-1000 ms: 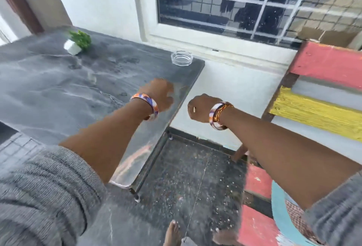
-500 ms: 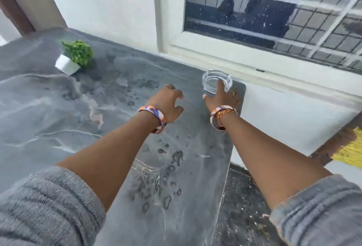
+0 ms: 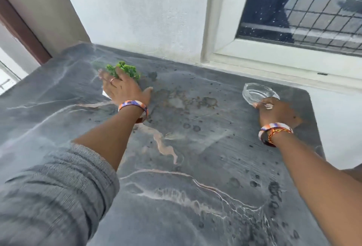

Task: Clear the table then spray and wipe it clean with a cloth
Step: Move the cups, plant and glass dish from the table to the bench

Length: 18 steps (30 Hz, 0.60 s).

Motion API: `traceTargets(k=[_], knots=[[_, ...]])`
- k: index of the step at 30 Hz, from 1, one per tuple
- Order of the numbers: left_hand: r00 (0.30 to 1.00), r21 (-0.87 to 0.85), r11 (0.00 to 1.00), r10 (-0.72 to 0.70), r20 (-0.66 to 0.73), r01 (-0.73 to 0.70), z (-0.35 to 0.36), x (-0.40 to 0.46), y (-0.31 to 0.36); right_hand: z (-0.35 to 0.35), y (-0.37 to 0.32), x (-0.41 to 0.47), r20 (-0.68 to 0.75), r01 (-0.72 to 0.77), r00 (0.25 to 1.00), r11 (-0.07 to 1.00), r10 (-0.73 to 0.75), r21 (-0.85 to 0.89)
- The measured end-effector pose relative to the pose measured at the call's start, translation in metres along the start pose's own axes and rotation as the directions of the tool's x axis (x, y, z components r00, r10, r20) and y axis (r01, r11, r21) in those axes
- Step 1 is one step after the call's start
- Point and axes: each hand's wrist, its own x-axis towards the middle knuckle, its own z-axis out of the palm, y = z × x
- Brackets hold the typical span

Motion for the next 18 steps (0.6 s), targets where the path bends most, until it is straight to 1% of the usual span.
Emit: traceTargets(k=[2, 4, 5, 8, 10, 12, 14, 16, 17, 18], knots=[[0.993, -0.017, 0.997, -0.071, 0.092, 0.073, -0.011, 0.029, -0.015, 0.009, -0.022, -0.018, -0.024, 0.023, 0.999, 0.997, -0.022, 0.074], [0.984, -0.019, 0.997, -0.075, 0.163, 0.079, -0.015, 0.050, -0.024, 0.015, -0.042, -0.033, -0.038, 0.070, 0.997, 0.987, -0.065, 0.144], [0.983, -0.026, 0.997, -0.061, 0.173, 0.067, -0.015, 0.058, -0.028, 0.016, -0.051, -0.039, -0.044, 0.097, 0.995, 0.978, -0.091, 0.185], [0.992, -0.072, 0.997, 0.001, 0.123, 0.008, -0.016, 0.070, -0.035, 0.014, -0.068, -0.052, -0.067, 0.162, 0.986, 0.950, -0.150, 0.268], [0.996, -0.114, 0.994, 0.013, 0.093, -0.002, -0.019, 0.069, -0.034, 0.005, -0.071, -0.059, -0.085, 0.175, 0.984, 0.949, -0.158, 0.262], [0.994, -0.163, 0.987, 0.027, 0.102, -0.010, -0.024, 0.065, -0.028, -0.006, -0.068, -0.066, -0.105, 0.172, 0.983, 0.953, -0.150, 0.250], [0.989, -0.263, 0.964, 0.075, 0.128, -0.039, -0.030, 0.056, -0.014, -0.018, -0.062, -0.070, -0.108, 0.158, 0.985, 0.953, -0.134, 0.259], [0.974, -0.409, 0.908, 0.169, 0.148, -0.095, -0.038, 0.037, 0.012, -0.031, -0.047, -0.071, -0.117, 0.137, 0.987, 0.961, -0.111, 0.240], [0.968, -0.494, 0.864, 0.197, 0.158, -0.095, -0.040, 0.026, 0.029, -0.039, -0.037, -0.072, -0.122, 0.125, 0.988, 0.965, -0.099, 0.232], [0.964, -0.564, 0.824, 0.184, 0.192, -0.045, -0.044, 0.013, 0.047, -0.048, -0.026, -0.074, -0.132, 0.116, 0.987, 0.966, -0.087, 0.231]])
